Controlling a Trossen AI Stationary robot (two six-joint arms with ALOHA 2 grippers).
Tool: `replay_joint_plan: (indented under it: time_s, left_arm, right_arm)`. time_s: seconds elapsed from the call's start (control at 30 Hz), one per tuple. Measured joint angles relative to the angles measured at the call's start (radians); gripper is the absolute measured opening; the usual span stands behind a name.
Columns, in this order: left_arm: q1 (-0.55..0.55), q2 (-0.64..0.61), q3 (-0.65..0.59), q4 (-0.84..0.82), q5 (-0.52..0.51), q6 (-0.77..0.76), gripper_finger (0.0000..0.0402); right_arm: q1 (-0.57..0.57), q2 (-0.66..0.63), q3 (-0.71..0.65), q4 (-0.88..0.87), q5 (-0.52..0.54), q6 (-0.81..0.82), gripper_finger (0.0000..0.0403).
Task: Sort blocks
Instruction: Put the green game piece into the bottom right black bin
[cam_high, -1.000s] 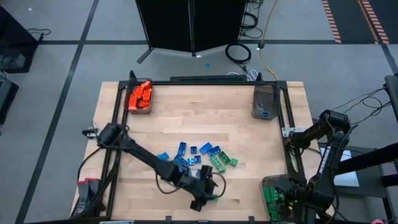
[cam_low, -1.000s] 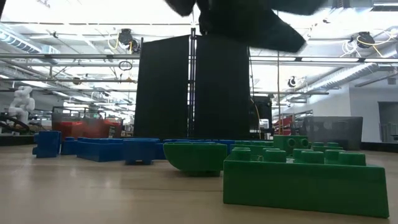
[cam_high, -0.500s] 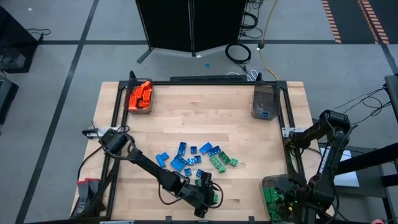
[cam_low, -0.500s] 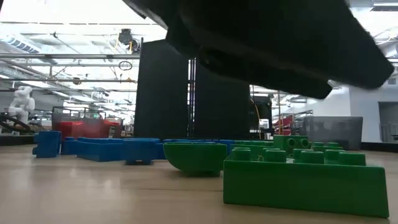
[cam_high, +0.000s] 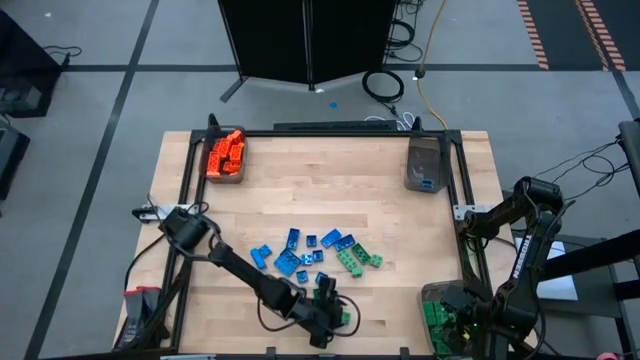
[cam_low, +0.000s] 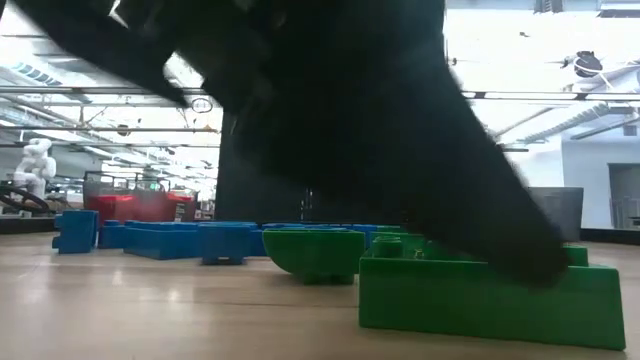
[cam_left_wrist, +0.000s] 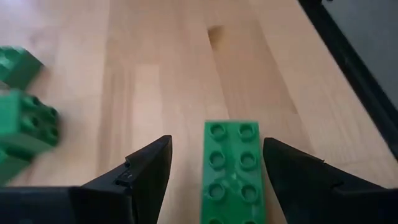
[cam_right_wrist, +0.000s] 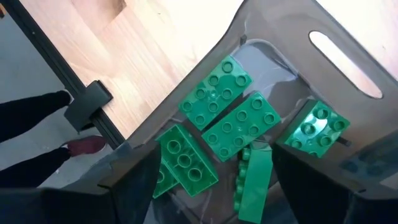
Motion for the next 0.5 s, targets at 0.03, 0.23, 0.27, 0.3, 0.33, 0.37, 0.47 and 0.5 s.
replay_joint_plan:
  time_s: [0.03,0.23,0.27,0.3,0.33,0.37,0.47,0.5]
  left_arm:
    - [-0.001,0.006,0.000,-0.002,0.002,-0.003,0.0253]
    - [-0.003,0.035,0.002,-0.015,0.029,-0.013,0.0253]
    - [-0.003,0.040,0.004,-0.025,0.035,-0.029,0.0253]
    - [-0.003,0.042,0.006,-0.047,0.038,-0.037,0.0253]
    - [-0.003,0.048,0.007,-0.068,0.043,-0.048,0.0253]
    - [-0.004,0.052,0.008,-0.086,0.047,-0.064,0.0252]
    - [-0.008,0.054,0.010,-0.128,0.057,-0.084,0.0241]
    - [-0.010,0.054,0.009,-0.135,0.058,-0.084,0.0233]
  right_arm:
    - [0.000,0.000,0.000,0.001,0.000,0.000,0.0302]
    - [0.000,0.000,0.000,0.004,0.000,0.004,0.0302]
    - [0.000,0.000,0.000,0.004,0.000,0.011,0.0302]
    - [0.000,0.000,0.000,0.005,0.000,0.015,0.0302]
    - [0.000,0.000,0.000,0.005,0.000,0.015,0.0302]
    - [0.000,0.000,0.000,0.007,0.000,0.015,0.0302]
    - [0.000,0.000,0.000,0.008,0.001,0.015,0.0302]
    - [0.000,0.000,0.000,0.008,0.001,0.015,0.0302]
